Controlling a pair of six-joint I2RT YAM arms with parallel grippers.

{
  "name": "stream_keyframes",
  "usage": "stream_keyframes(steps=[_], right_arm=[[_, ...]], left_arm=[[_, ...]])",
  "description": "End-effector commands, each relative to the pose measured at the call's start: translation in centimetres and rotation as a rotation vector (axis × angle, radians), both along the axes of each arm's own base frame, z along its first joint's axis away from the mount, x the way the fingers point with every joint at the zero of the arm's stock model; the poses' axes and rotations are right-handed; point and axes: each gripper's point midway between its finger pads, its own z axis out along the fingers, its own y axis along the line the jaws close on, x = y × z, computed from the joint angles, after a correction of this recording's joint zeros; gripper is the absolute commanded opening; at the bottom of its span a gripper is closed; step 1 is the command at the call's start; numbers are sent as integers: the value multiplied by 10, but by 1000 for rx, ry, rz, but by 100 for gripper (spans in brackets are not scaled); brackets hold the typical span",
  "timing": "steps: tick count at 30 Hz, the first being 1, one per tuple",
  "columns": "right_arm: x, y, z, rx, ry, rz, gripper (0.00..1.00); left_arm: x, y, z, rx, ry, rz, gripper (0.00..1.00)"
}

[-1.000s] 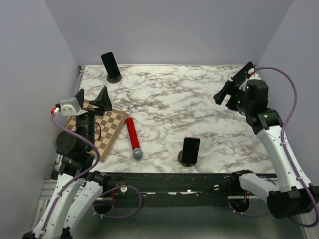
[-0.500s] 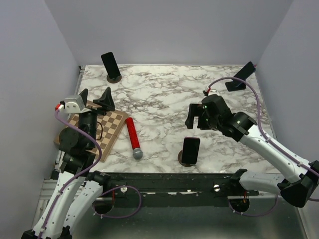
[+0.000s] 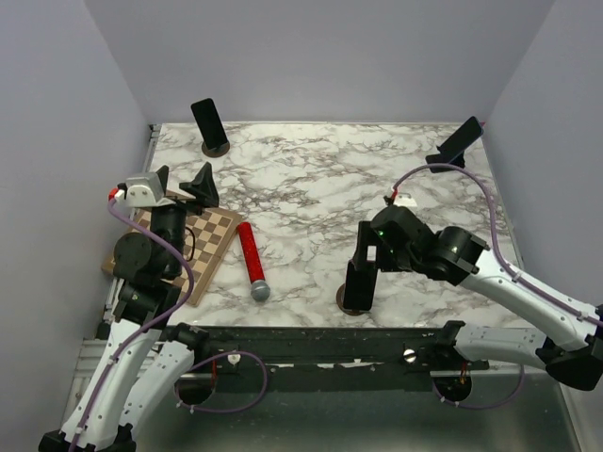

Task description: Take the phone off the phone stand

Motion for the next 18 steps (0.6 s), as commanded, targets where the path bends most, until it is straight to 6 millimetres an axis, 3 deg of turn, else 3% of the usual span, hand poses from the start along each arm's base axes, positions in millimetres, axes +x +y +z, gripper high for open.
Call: stream_keyframes(steps=[1, 9, 18], right_arm=[[-20, -3, -1, -43, 20, -61, 100], [-52, 4, -28, -116, 70, -66, 100], [-47, 5, -65, -145, 76, -167, 100]], left_arm=[[0, -5, 4, 13, 18, -21, 98], [0, -4, 5, 12, 18, -20, 98], [0, -3, 3, 13, 25, -11, 98]])
